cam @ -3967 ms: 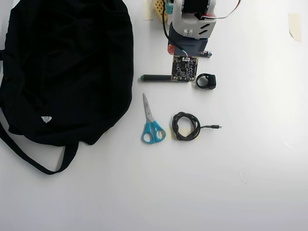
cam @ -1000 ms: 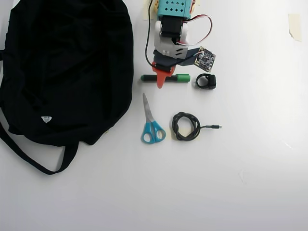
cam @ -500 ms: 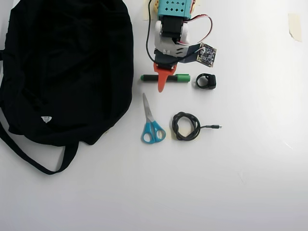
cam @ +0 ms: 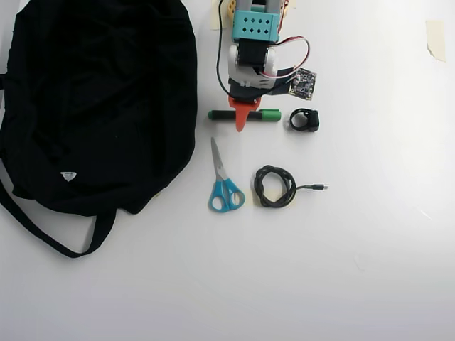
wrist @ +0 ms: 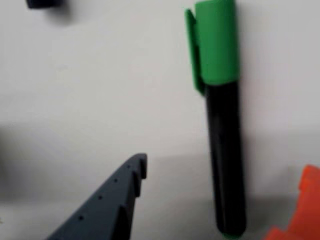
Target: Put the green marker into the black bag
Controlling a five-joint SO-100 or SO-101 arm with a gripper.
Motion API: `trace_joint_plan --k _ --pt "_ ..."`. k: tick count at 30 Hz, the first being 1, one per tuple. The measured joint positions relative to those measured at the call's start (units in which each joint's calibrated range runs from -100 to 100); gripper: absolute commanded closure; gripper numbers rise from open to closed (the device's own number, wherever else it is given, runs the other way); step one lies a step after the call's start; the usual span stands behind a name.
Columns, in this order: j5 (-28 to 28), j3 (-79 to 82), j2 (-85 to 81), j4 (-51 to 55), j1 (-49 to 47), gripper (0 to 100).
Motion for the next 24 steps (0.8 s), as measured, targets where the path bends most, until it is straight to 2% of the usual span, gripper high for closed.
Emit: trace_joint_plan --k 7,24 --pt "1.1 0.0 3.2 -4.7 0.0 62" --pt "1.2 -0.2 9.1 -7.6 1.3 63"
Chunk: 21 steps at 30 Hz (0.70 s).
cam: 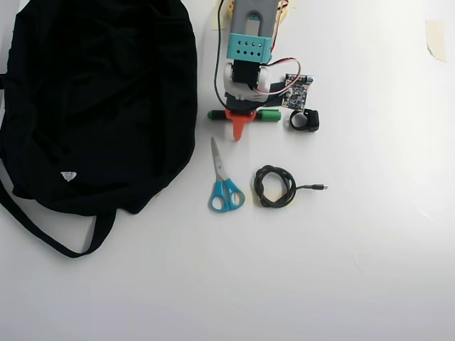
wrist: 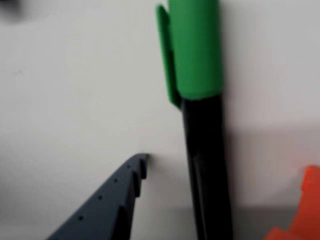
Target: Put the green marker into the black bag
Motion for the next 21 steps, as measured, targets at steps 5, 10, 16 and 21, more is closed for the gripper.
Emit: trace_joint_plan --k 5,10,16,21 --pt "0.0 0.4 -0.1 -0.1 0.7 72" --pt "0.0 1.1 -0.4 -0.1 1.5 77" --pt "0.0 1.4 -0.4 -0.1 1.5 81" --pt "0.0 2.1 -0.4 -0.1 1.5 87"
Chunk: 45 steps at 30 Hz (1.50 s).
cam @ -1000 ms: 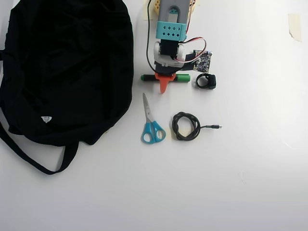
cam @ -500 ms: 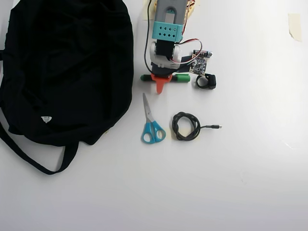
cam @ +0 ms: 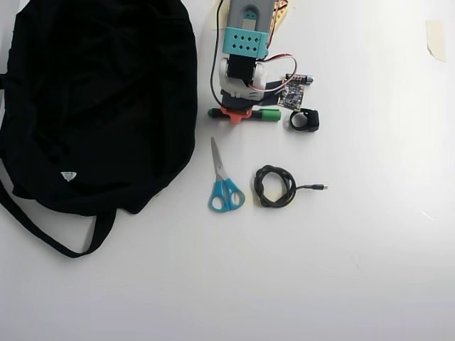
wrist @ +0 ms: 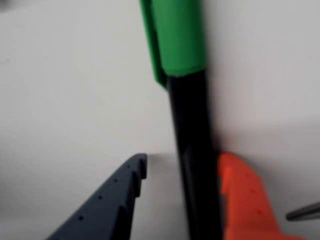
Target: Put the green marker into the black bag
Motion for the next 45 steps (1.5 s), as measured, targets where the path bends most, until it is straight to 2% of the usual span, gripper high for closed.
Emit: trace_joint_plan --k 8,13,33,45 --pt "0.0 0.2 0.2 0.0 0.0 89" --pt "0.0 0.2 0.3 0.0 0.0 98" --pt "0.0 -2.1 -0.1 0.9 -0.4 98" --pt "-0.2 -12.5 -2.3 13.4 -1.2 98"
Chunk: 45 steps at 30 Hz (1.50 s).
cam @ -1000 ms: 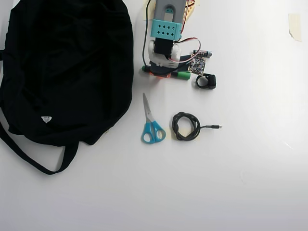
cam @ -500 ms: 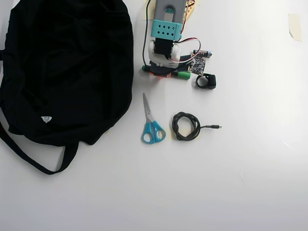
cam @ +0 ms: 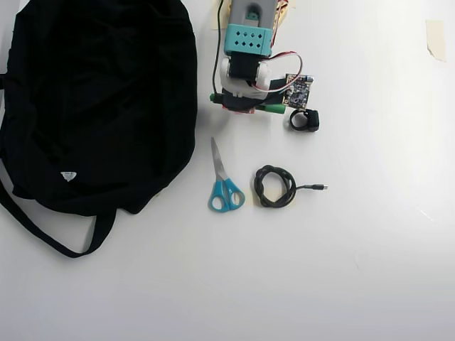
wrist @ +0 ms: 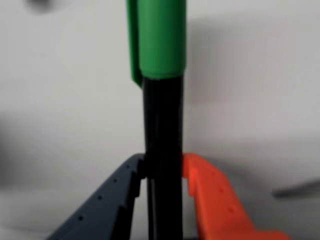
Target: Put the green marker into the black bag
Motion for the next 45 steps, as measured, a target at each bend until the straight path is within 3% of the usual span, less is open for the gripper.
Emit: trace_joint_plan --k 10,35,45 --pt "-6.5 -0.4 -10.8 2.9 -0.6 98" --pt "-41.0 -0.5 -32.7 4.0 -2.1 98" --pt "-46.6 -0.5 -32.8 4.0 2.6 98"
